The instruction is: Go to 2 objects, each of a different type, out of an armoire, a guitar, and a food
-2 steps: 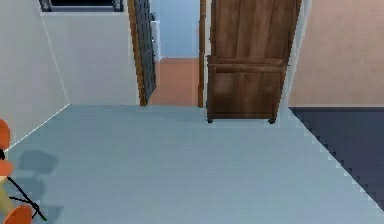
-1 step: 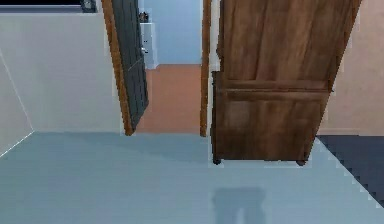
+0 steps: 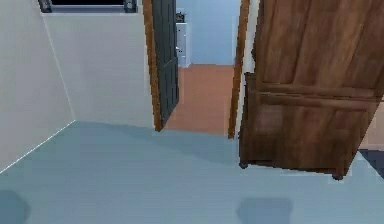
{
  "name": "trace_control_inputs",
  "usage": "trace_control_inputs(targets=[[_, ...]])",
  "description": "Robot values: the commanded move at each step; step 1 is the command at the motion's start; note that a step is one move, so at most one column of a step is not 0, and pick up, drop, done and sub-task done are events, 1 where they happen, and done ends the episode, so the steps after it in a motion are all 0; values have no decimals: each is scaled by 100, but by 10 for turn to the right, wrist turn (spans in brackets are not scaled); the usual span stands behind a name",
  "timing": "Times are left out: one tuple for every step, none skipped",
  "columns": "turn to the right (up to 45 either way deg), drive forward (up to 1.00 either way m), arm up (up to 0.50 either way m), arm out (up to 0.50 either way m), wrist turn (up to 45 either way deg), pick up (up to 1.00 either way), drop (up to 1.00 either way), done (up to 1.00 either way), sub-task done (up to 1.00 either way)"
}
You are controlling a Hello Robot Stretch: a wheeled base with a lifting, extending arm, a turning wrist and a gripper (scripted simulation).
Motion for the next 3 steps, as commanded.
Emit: trace_control_inputs(targets=[[0,85,0,0,0,0,0,0,0],[450,0,0,0,0,0,0,0,0],[0,0,0,0,0,0,0,0,100]])
